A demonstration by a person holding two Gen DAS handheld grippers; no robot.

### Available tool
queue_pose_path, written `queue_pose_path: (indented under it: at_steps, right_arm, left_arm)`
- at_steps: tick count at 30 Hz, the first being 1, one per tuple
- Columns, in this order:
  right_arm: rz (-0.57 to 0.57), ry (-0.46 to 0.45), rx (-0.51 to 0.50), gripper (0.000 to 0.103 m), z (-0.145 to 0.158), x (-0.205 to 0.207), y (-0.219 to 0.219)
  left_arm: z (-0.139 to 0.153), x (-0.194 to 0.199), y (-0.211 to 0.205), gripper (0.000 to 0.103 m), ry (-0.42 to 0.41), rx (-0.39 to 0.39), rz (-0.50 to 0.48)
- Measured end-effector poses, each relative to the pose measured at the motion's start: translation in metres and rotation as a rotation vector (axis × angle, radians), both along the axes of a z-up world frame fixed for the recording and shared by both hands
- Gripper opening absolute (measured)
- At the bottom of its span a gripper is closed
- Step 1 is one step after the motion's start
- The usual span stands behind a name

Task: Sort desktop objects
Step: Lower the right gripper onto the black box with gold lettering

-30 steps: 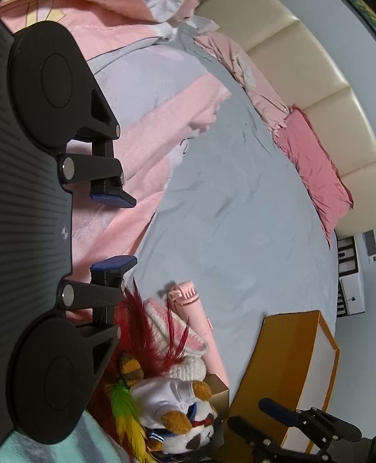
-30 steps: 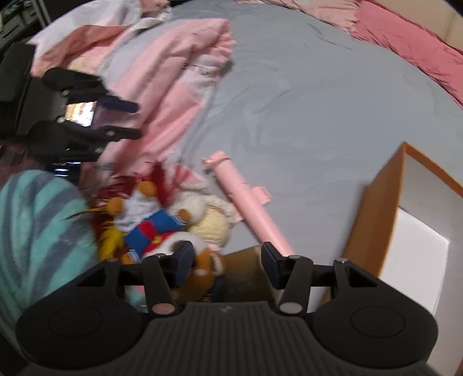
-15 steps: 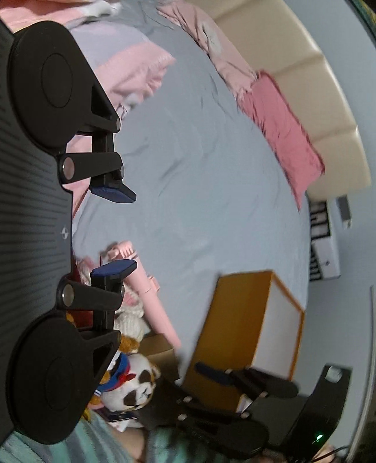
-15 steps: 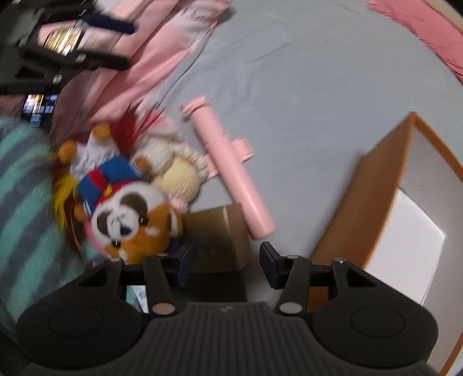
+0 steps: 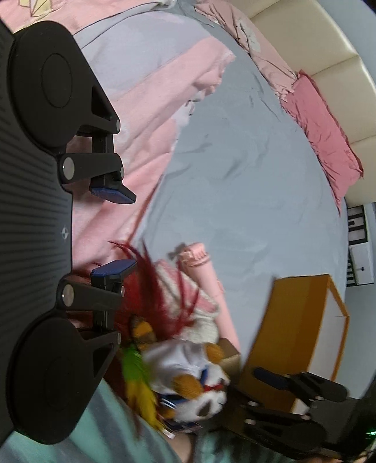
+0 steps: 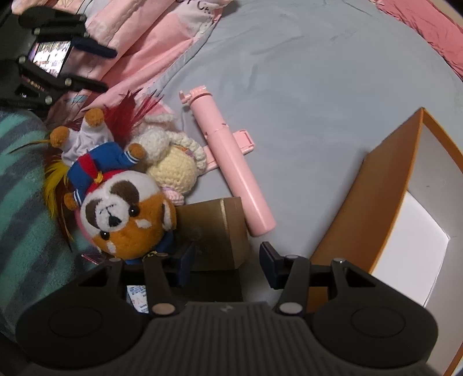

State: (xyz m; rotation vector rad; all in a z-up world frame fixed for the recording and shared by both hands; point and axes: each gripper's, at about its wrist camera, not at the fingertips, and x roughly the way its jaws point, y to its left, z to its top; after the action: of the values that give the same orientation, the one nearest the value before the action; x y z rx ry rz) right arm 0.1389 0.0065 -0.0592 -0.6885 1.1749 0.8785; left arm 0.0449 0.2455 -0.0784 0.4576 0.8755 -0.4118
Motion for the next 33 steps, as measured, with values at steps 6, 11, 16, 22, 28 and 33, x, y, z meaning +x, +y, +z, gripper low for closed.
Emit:
queue_pose_path:
  at_steps: [6, 11, 16, 22, 28, 33]
  right_arm:
    - [0.008, -0.013, 0.002, 0.052, 0.006, -0.002, -0.005]
    - [0.103, 0.020, -0.037, 0.052, 0.005, -0.004, 0.000]
    - [0.182, 0.050, -0.064, 0.055, 0.006, -0.019, -0.004]
    - [0.186, 0.002, -0.085, 0.062, 0.000, -0.049, -0.013]
    - [0.170, -0.106, -0.125, 0.061, -0.018, -0.089, -0.015]
    - [0.165, -0.248, -0.179, 0.062, -0.037, -0.107, -0.012]
  left_arm:
    - [0.025, 0.000, 0.005, 0.050, -0.125, -0.001, 0.035]
    - [0.054, 0.008, -0.006, 0.050, -0.139, -0.099, -0.015]
    - [0.063, 0.014, -0.018, 0.050, -0.120, -0.119, -0.066]
    - [0.056, 0.011, -0.016, 0.050, -0.074, -0.115, -0.027]
    - [0.062, 0.003, -0.029, 0.050, -0.069, -0.123, -0.065]
    - [0.065, 0.003, -0.036, 0.050, -0.064, -0.100, -0.068]
